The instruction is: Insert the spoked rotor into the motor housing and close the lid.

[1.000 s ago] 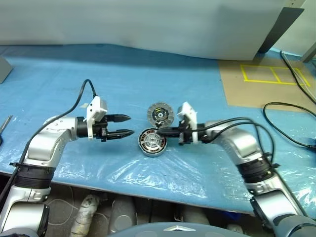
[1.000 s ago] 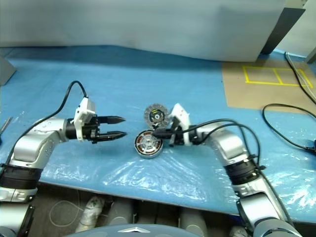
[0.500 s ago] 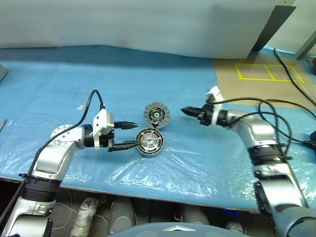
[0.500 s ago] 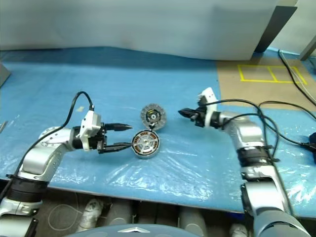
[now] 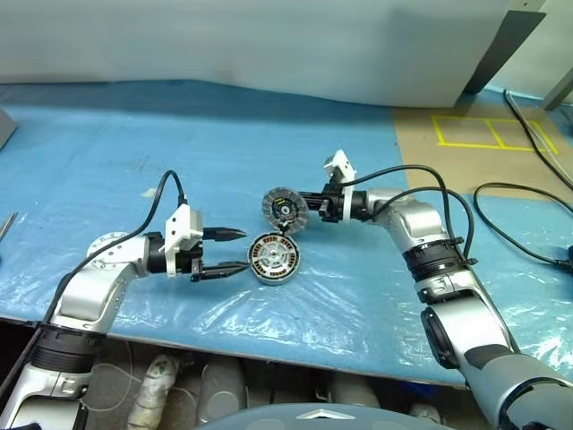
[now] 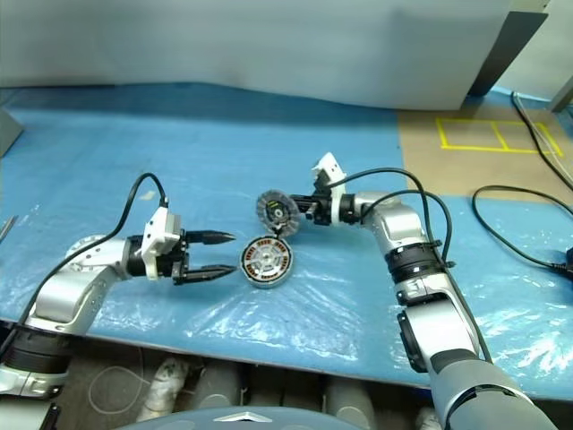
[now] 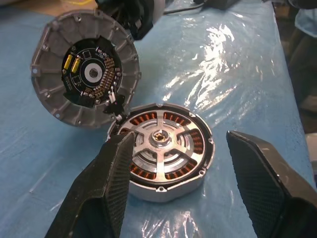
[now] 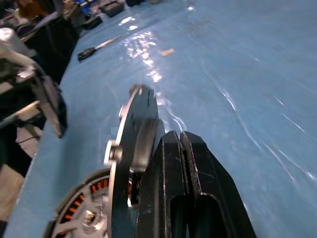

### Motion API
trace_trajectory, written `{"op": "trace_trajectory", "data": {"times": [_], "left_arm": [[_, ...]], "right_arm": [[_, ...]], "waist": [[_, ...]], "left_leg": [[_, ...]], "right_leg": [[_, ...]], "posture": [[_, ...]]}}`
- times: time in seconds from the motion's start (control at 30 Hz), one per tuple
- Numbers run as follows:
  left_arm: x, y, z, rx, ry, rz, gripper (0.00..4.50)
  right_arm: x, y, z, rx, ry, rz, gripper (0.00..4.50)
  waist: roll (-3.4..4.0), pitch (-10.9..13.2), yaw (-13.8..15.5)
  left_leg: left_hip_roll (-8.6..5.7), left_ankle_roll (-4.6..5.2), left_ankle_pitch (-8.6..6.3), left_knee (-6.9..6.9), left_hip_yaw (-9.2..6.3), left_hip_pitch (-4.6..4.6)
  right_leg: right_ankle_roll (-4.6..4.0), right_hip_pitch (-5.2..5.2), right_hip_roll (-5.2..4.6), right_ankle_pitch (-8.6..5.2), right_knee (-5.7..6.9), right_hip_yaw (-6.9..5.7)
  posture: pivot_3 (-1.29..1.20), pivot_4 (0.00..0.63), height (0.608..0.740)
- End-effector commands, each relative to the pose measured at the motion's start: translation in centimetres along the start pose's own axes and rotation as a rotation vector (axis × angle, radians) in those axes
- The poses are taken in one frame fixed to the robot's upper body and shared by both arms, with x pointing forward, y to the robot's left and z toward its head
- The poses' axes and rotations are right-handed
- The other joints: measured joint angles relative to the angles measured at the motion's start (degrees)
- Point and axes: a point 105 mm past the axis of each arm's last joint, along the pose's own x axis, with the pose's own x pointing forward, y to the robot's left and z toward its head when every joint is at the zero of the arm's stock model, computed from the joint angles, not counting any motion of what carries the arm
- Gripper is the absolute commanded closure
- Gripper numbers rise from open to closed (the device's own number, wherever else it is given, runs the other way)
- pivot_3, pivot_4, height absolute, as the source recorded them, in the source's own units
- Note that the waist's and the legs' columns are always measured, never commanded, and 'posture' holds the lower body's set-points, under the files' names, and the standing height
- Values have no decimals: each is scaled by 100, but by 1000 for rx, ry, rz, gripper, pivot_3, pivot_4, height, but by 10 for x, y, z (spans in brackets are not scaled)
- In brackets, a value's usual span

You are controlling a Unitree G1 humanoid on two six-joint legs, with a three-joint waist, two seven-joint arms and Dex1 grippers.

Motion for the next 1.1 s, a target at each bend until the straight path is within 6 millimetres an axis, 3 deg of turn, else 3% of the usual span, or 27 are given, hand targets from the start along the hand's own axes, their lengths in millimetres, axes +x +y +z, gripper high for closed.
{"op": "trace_trajectory", "data": {"times": [0.03, 0.2, 0.33, 0.43, 0.67, 0.73, 0.8, 0.93, 1.0, 1.1], "left_arm": [[-4, -1, 8, 69, 3, -20, 1389], [-7, 6, 9, 88, 17, -8, 1389], [-10, 13, 9, 95, 25, 10, 1389], [-10, 16, 10, 95, 26, 15, 1389], [-9, 16, 10, 90, 27, 9, 1389], [-8, 16, 10, 91, 27, 8, 1389], [-8, 15, 11, 93, 29, 5, 1389], [-9, 15, 12, 94, 29, 6, 1389], [-9, 16, 13, 92, 25, 9, 1389], [-7, 17, 13, 91, 21, 12, 1389]], "right_arm": [[6, 23, 21, -77, -27, 97, 4500], [10, 40, 17, -136, 19, 150, 4500], [14, 55, -9, -131, 95, 200, 4500], [14, 58, -43, -103, 194, 197, 4500], [21, 46, -90, -16, 278, 105, 4500], [22, 47, -95, -3, 279, 101, 4500], [22, 52, -88, 36, 234, 120, 4500], [14, 51, -44, 61, 82, 134, 4500], [9, 53, -21, 24, 34, 137, 4500], [4, 58, -3, -57, 13, 130, 4500]], "waist": [[0, 0, 1], [0, 0, 3], [-1, -1, 8], [-2, -1, 6], [-4, -3, -17], [-5, -4, -14], [-5, -4, -9], [-5, -4, 0], [-4, -3, 2], [-4, -3, 5]], "left_leg": [[0, 0, 0, -1, 0, 1], [-1, -16, -9, 0, 0, 1], [-2, -16, -9, -2, -1, 2], [-2, -18, -10, -2, 0, 6], [-2, -19, -11, 1, 0, 26], [-3, -19, -12, -6, 1, 43], [-3, -20, -12, -9, 2, 62], [-5, -19, -12, -13, 5, 72], [-5, -19, -12, -14, 5, 63], [-5, -19, -11, -12, 4, 32]], "right_leg": [[0, 1, 0, 0, 0, 0], [0, 1, 0, 0, -1, 1], [0, 3, 0, 0, -5, 1], [1, 5, -1, 0, -4, 2], [1, 17, 0, 0, 3, 10], [0, 31, 0, 0, 4, 12], [0, 52, -1, 0, -1, 13], [1, 64, -3, -1, -6, 16], [0, 53, -2, -1, -7, 16], [1, 22, 0, 0, -5, 13]], "posture": [[0, 150, 740], [0, 150, 740], [0, 150, 740], [0, 150, 740], [0, 150, 740], [0, 150, 740], [0, 150, 740], [0, 150, 740], [0, 150, 740], [0, 150, 740]]}}
